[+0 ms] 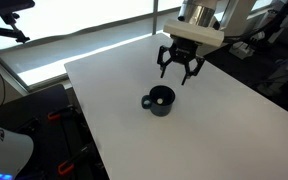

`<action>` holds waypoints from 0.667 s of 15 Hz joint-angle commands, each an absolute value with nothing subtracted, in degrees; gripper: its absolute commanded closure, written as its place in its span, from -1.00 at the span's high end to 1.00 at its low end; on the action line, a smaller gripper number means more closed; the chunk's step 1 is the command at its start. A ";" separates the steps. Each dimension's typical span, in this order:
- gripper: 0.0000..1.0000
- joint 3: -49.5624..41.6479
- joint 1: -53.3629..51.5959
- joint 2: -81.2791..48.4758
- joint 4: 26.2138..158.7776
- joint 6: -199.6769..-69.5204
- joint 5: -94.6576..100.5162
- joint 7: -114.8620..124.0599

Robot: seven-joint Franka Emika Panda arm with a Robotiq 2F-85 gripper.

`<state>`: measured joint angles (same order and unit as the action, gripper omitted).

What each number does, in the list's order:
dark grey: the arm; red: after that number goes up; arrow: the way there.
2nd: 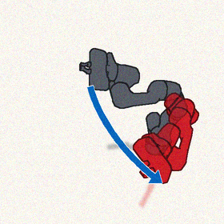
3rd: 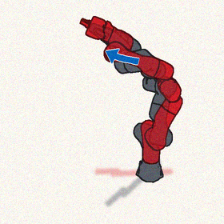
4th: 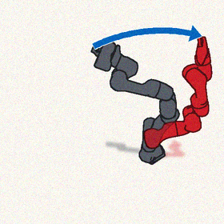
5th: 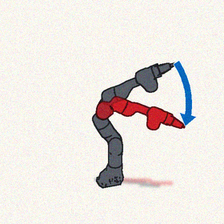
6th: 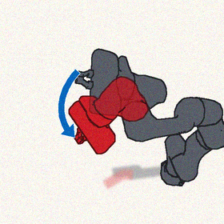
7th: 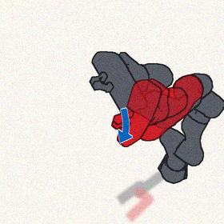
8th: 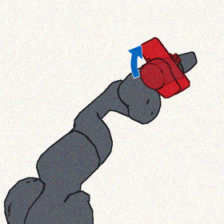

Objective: Take the red marker out of the mug.

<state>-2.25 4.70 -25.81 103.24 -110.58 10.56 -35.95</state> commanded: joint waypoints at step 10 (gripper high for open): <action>0.29 -0.23 5.19 -30.33 99.53 -102.75 10.81 -34.76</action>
